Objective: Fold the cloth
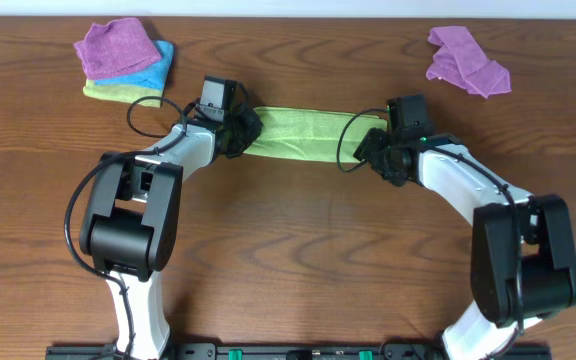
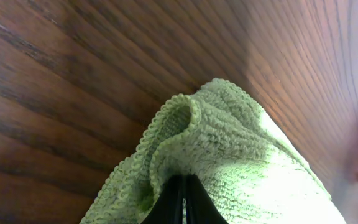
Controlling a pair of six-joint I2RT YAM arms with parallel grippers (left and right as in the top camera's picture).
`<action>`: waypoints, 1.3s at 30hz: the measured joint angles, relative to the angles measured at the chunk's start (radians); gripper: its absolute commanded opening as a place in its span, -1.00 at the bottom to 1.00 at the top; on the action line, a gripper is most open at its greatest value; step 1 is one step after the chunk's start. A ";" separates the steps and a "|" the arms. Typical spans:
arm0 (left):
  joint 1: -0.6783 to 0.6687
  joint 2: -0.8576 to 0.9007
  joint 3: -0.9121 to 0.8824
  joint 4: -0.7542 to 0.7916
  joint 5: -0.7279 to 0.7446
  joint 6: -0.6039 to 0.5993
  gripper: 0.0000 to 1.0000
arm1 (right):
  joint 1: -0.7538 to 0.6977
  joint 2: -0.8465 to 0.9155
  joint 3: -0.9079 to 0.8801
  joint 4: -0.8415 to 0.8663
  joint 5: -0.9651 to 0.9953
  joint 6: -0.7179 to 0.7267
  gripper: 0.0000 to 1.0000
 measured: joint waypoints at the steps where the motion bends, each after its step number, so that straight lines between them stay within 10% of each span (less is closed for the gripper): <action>1: 0.000 0.000 0.000 -0.001 0.000 0.000 -0.89 | 0.000 0.009 0.000 0.009 0.001 0.002 0.36; 8: -0.001 0.000 0.005 -0.018 0.000 0.000 -0.88 | 0.000 0.068 0.026 0.100 -0.001 0.034 0.01; 14: -0.001 0.000 0.011 -0.039 0.000 0.004 -0.89 | 0.005 0.108 0.028 0.185 -0.002 0.050 -0.97; 39: -0.001 0.000 0.025 -0.086 0.005 0.029 -0.88 | 0.163 -0.076 0.012 0.327 -0.042 -0.047 -0.97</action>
